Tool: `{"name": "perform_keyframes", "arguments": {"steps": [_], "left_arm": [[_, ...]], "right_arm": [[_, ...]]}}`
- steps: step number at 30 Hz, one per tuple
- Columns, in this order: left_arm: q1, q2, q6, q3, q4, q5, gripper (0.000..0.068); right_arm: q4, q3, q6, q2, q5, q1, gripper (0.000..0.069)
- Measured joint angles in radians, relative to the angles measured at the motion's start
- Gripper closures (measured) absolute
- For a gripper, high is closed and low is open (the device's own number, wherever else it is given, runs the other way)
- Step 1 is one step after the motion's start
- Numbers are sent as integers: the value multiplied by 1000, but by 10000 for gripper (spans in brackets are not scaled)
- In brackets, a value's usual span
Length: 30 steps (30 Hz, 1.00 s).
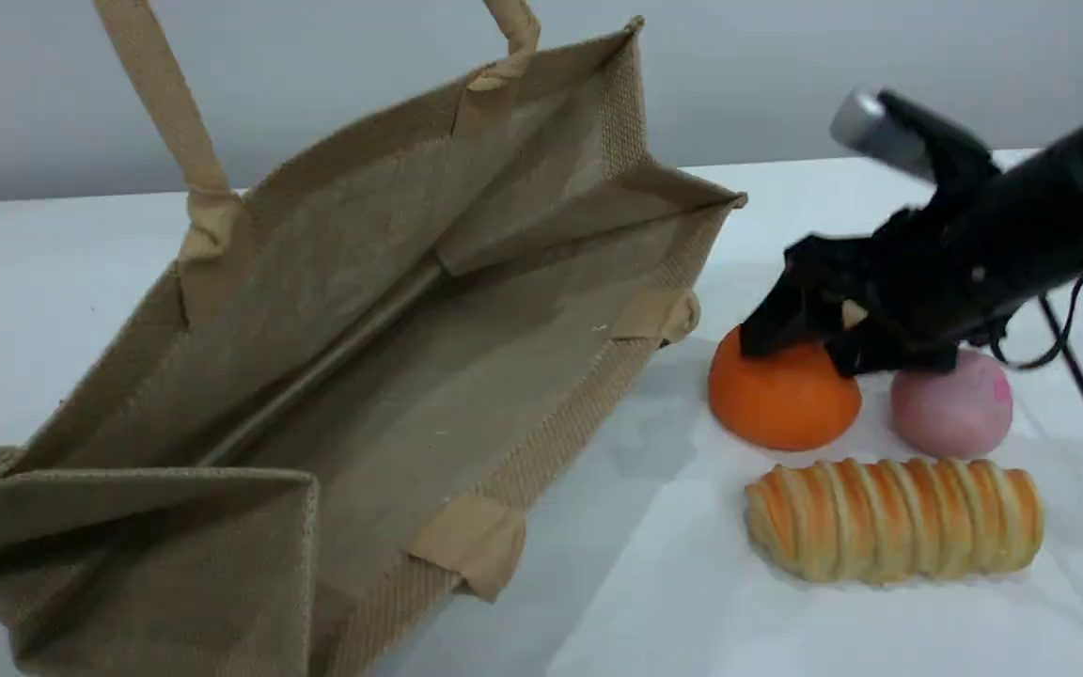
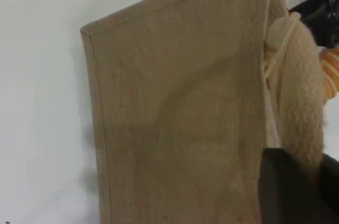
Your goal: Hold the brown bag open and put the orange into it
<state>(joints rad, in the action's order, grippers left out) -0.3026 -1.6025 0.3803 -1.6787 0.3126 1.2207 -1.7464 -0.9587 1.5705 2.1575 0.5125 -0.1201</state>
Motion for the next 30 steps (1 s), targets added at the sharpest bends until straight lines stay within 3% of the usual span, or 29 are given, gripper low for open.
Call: {"name": "perform_keyframes", "arguments": {"steps": [2, 7, 9, 25, 30], "left_arm": [[0, 0, 0, 0, 0, 0, 597], [0, 0, 0, 0, 0, 0, 597], [0, 0, 0, 0, 0, 0, 597], [0, -1, 90, 0, 18, -6, 597], [0, -1, 99, 0, 39, -32, 597]], "right_arm": [[0, 0, 0, 2, -1, 0, 266], [2, -4, 0, 2, 58, 0, 589], [2, -7, 0, 1, 89, 0, 645], [5, -7, -1, -247, -14, 0, 663], [104, -6, -92, -342, 14, 0, 663]]}}
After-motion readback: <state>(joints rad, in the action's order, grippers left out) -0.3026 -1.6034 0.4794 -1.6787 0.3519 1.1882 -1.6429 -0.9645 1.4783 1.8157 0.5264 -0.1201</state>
